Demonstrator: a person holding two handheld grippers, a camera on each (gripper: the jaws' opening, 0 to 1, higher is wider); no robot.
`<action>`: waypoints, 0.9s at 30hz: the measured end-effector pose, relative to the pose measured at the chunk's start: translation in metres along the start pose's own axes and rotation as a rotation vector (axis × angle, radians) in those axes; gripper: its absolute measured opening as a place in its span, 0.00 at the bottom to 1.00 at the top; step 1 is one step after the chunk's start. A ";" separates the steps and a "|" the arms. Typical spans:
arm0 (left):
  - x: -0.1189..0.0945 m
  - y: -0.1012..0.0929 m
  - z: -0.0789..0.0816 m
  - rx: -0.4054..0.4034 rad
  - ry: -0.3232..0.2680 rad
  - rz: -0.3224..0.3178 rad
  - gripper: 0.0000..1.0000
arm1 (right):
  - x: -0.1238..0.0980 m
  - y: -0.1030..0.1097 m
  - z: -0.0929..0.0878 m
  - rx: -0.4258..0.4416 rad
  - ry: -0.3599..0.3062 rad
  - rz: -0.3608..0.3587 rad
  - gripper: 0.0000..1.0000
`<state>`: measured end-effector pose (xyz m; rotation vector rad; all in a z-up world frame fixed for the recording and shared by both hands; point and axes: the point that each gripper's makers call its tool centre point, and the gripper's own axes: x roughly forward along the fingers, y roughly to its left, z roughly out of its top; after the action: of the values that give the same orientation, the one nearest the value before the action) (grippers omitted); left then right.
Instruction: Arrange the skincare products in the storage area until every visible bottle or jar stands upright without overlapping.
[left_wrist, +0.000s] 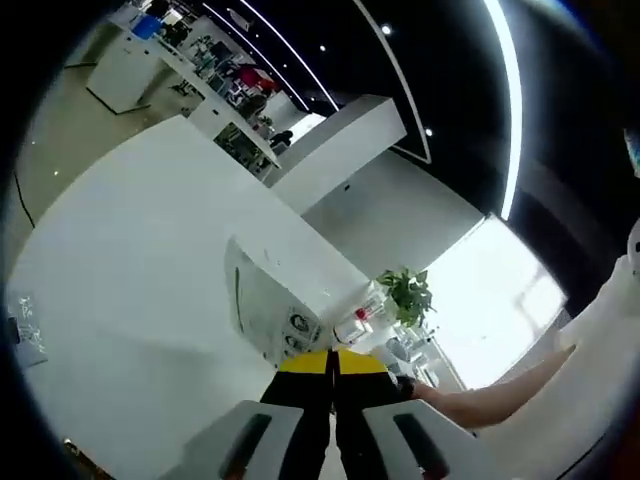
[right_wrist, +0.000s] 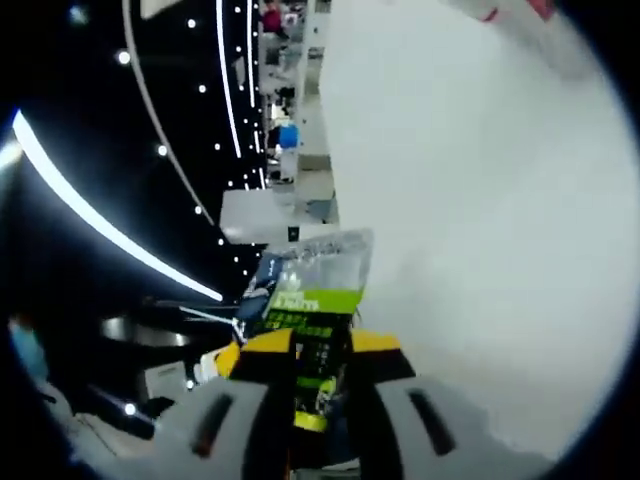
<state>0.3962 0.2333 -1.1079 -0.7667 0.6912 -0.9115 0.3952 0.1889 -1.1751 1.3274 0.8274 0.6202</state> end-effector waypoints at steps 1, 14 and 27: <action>0.001 0.000 -0.001 0.004 0.009 0.003 0.00 | -0.003 0.001 0.000 0.006 -0.006 0.005 0.03; 0.027 0.016 -0.033 0.016 0.110 0.076 0.00 | -0.037 -0.019 0.034 -0.414 -0.132 -0.250 0.00; 0.070 0.046 -0.047 0.037 0.167 0.197 0.00 | -0.056 -0.028 0.072 -0.649 -0.180 -0.456 0.00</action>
<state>0.4098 0.1769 -1.1852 -0.5828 0.8785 -0.8114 0.4193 0.0985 -1.1907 0.5663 0.6691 0.3507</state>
